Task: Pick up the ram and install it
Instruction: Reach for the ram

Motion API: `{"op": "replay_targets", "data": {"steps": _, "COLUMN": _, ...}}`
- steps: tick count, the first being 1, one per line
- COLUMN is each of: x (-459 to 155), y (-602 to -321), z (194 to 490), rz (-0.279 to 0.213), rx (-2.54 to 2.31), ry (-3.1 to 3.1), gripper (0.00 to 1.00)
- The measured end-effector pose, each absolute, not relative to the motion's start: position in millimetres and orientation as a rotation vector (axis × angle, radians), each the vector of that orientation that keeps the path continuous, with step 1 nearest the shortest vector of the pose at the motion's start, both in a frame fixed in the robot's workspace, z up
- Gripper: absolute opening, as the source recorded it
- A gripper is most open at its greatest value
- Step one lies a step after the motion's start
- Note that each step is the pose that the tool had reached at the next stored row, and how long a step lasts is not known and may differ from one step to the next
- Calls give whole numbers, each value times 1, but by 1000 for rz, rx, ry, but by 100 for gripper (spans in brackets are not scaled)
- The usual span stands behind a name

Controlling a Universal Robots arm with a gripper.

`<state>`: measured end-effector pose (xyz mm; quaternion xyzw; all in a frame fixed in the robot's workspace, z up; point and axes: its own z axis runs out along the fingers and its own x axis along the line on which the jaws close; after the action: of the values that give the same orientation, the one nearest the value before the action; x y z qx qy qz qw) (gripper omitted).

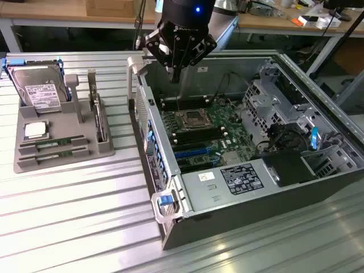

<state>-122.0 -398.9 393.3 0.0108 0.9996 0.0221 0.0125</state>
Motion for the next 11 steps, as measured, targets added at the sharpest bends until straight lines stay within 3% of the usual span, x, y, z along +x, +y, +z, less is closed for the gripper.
{"op": "replay_targets", "data": {"steps": 11, "x": -137, "y": -399, "z": 393, "rz": 69, "rx": 34, "ry": 3116, "gripper": 11}}
